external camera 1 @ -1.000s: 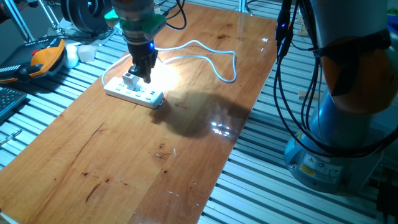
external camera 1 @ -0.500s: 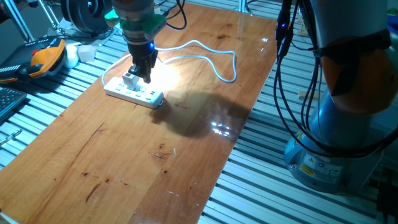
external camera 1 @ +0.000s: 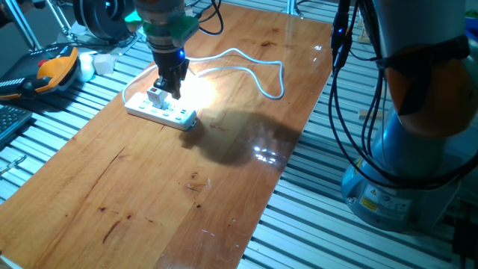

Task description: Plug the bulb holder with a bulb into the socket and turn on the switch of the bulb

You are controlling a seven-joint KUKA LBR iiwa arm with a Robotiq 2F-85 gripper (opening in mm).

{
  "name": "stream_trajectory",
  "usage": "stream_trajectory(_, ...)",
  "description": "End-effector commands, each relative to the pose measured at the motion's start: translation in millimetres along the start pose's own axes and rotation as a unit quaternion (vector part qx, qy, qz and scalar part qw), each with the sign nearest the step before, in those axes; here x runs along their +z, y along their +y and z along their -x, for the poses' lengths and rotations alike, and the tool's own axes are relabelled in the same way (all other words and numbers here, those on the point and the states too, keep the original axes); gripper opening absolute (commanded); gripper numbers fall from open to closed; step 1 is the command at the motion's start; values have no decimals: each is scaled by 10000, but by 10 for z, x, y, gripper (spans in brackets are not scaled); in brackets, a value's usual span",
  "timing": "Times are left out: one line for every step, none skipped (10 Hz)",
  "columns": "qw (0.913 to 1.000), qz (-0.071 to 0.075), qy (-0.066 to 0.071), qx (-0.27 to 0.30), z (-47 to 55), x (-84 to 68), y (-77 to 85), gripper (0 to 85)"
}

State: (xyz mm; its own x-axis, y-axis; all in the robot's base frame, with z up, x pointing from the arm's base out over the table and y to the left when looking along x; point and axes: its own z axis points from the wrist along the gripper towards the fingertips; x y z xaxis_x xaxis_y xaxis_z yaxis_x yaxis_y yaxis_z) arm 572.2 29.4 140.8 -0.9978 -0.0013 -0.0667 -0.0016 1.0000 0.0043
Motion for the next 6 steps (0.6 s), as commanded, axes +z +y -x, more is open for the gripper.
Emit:
stream_trajectory(10000,10,2,-2,4,0,-4,0)
stream_trajectory(10000,2,2,-2,5,3,1,0)
stream_trajectory(10000,-6,-6,5,6,3,3,0)
stream_trajectory(10000,-6,-6,12,9,-1,2,0)
stream_trajectory(10000,-6,-6,12,13,-2,0,0)
stream_trajectory(10000,2,-6,21,15,0,0,0)
